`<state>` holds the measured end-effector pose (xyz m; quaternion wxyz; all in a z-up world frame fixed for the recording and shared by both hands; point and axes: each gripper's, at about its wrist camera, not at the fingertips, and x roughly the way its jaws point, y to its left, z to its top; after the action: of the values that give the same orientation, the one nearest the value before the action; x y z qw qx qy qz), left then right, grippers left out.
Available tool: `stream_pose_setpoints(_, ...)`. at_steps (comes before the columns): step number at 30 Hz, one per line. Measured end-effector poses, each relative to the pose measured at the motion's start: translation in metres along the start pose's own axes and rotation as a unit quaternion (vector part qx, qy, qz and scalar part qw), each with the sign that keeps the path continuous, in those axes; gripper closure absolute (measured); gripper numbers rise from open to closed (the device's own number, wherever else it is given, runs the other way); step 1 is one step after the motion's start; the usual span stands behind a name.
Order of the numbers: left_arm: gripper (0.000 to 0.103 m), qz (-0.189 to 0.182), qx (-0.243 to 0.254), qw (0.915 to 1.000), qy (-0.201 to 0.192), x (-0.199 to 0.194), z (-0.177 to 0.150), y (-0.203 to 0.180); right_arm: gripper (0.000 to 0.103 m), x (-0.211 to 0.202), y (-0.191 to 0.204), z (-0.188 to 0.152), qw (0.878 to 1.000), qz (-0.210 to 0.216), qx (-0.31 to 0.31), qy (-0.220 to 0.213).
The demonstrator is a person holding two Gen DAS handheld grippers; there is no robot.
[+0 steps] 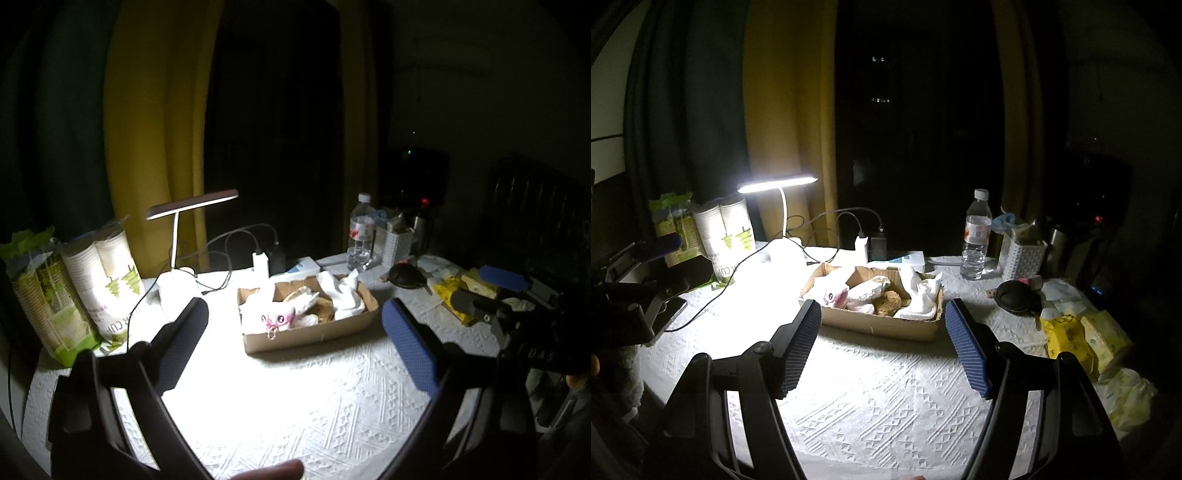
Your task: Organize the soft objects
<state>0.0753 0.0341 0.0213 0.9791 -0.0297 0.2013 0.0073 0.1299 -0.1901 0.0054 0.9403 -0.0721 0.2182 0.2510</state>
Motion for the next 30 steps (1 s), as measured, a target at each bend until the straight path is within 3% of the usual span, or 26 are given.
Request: stream_pose_setpoints(30,0.007,-0.003,-0.008,0.9999,0.005,0.019,0.002,0.002,0.03,0.014,-0.004,0.007,1.0,0.002,-0.002,0.005)
